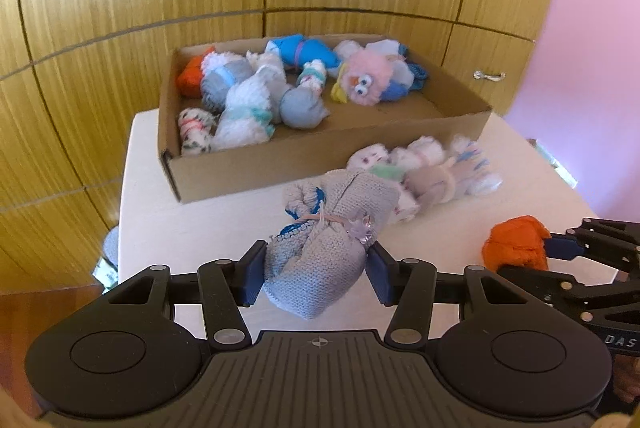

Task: Organize objects
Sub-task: 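Grasp the grey knit bundle with the left tool while the right tool grasps the orange sock, then carry both held socks into the box, lower them in, open both tools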

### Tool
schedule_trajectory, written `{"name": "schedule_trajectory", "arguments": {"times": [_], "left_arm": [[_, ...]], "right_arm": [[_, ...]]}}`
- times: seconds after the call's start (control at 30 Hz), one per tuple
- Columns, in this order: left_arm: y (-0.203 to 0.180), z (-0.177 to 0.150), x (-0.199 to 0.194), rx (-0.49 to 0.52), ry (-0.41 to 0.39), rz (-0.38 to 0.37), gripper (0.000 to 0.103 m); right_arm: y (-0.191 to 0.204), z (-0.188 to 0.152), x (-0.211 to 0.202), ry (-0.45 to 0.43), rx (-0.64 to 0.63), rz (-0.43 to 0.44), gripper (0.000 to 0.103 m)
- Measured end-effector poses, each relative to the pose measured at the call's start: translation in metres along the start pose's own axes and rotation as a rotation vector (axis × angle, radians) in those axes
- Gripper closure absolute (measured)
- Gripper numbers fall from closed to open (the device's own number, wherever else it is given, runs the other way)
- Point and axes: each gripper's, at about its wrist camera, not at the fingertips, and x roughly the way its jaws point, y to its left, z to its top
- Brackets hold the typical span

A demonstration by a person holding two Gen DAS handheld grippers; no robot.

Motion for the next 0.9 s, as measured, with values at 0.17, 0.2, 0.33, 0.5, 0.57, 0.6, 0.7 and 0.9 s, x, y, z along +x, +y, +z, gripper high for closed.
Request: {"name": "schedule_trajectory", "arguments": {"times": [0.17, 0.2, 0.33, 0.5, 0.57, 0.6, 0.7, 0.9], "left_arm": [[-0.012, 0.019, -0.009, 0.011, -0.012, -0.019, 0.044], [-0.015, 0.023, -0.01, 0.019, -0.014, -0.019, 0.044], [-0.026, 0.039, -0.011, 0.038, -0.01, -0.037, 0.044], [-0.042, 0.066, -0.005, 0.057, 0.001, -0.058, 0.044], [-0.047, 0.077, -0.001, 0.052, 0.004, -0.078, 0.044], [-0.049, 0.082, 0.002, 0.052, 0.007, -0.081, 0.044], [-0.057, 0.098, 0.014, 0.06, 0.008, -0.083, 0.044], [-0.056, 0.123, 0.054, 0.043, 0.044, -0.085, 0.044]], "right_arm": [[-0.012, 0.015, -0.015, -0.021, 0.006, -0.004, 0.066], [-0.014, 0.019, -0.018, -0.026, 0.003, -0.008, 0.066], [-0.023, 0.035, -0.03, -0.042, -0.005, -0.012, 0.066], [-0.034, 0.062, -0.037, -0.057, -0.036, -0.029, 0.066], [-0.039, 0.075, -0.036, -0.058, -0.045, -0.029, 0.066], [-0.041, 0.081, -0.033, -0.058, -0.054, -0.034, 0.066], [-0.047, 0.096, -0.024, -0.049, -0.087, -0.047, 0.066], [-0.065, 0.113, 0.016, 0.002, -0.118, -0.059, 0.066]]}}
